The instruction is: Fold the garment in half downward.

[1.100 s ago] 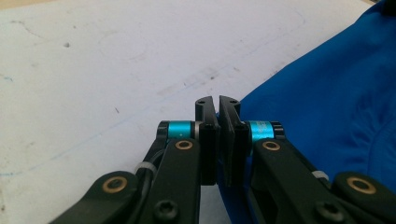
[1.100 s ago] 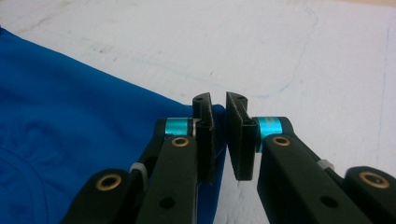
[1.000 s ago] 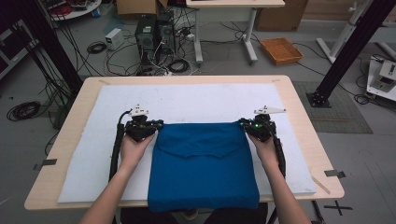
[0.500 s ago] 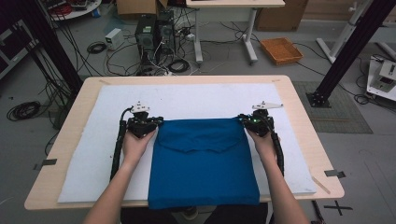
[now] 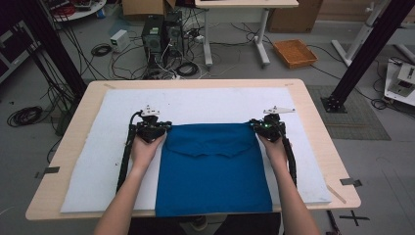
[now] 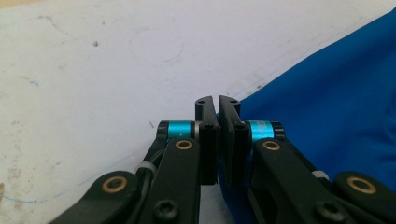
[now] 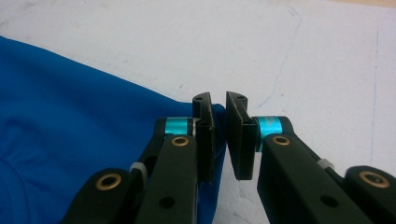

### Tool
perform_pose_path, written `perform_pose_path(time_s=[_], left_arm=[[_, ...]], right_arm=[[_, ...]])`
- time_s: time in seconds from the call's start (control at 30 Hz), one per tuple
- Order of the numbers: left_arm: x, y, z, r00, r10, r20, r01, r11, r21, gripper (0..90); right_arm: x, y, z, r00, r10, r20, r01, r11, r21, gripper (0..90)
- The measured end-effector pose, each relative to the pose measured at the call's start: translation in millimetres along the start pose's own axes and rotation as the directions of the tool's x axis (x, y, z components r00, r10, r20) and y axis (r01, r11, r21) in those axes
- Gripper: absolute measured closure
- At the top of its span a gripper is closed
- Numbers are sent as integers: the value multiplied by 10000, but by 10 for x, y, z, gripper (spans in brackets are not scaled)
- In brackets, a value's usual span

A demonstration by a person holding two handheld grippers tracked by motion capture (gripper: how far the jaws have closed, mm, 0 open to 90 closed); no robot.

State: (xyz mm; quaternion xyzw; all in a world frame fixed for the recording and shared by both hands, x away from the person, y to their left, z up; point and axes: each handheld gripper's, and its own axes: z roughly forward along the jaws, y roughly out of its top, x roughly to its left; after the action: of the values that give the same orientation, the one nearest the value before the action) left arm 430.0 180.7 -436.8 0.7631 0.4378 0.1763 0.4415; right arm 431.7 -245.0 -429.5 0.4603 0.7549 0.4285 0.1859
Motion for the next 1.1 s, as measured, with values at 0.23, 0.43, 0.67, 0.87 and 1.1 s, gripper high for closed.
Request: perform_pose_path(time_s=[0.23,0.43,0.67,0.87,1.1], left_arm=[[69,-18,50,9998,-72,-180,72,10000,-2,876],[81,59,104,9996,45,-287,-41,9999,147,877],[106,83,129,9993,-23,-372,30,9998,200,878],[101,108,128,9989,114,-459,-113,9999,20,877],[93,120,126,9986,206,-494,-211,9997,-95,877]], right_arm=[[-3,-5,62,9999,-80,151,79,9999,89,824],[-4,13,105,9996,-108,277,104,9999,134,825],[-18,43,135,9992,-107,387,102,9999,135,825],[-12,38,143,9992,-68,405,61,9998,177,818],[-16,34,90,9984,-163,532,155,9997,162,812]])
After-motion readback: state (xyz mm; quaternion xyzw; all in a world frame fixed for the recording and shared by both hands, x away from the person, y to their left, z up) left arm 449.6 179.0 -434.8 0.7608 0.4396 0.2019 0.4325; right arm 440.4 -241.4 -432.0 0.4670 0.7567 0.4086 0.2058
